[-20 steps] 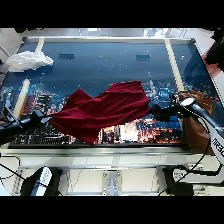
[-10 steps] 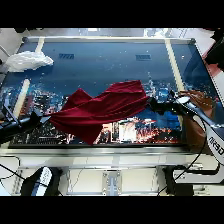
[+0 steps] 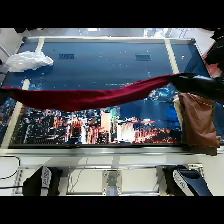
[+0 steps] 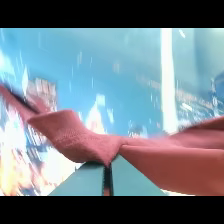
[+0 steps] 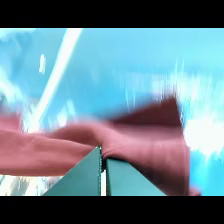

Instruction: Fold the shirts.

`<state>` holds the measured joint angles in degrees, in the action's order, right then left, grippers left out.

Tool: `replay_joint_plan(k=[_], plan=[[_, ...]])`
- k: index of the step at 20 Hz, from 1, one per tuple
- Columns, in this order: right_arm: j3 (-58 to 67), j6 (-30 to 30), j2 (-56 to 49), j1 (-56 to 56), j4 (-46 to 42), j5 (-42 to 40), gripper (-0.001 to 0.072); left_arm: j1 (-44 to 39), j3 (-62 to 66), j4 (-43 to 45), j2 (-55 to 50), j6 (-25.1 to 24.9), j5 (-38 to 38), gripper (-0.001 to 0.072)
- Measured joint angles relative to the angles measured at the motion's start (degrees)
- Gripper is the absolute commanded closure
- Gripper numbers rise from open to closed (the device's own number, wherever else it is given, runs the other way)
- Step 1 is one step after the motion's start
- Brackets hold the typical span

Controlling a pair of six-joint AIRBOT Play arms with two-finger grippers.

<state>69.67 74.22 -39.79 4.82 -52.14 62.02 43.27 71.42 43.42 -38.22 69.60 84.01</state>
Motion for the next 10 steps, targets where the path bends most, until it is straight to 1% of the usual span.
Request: replay_joint_plan(k=[3, 5, 7, 10], plan=[[10.54, 3.06, 6.34, 0.00, -5.40, 0.57, 0.0704, -1.27, 14.38, 1.18, -1.62, -0.04, 2.16, 0.0695], [14.91, 4.50, 6.58, 0.00, -9.88, 1.38, 0.0704, -4.04, 19.80, 3.10, -4.61, 0.72, 2.97, 0.0694], [16.76, 5.27, 4.07, 0.00, -13.57, 1.92, 0.0704, -7.72, 22.60, 5.75, -9.60, 2.43, 3.06, 0.0694], [15.80, 5.79, -4.90, -0.04, -17.33, 2.34, 0.0704, -14.36, 24.48, 8.83, -21.05, 4.07, 2.34, 0.0694]])
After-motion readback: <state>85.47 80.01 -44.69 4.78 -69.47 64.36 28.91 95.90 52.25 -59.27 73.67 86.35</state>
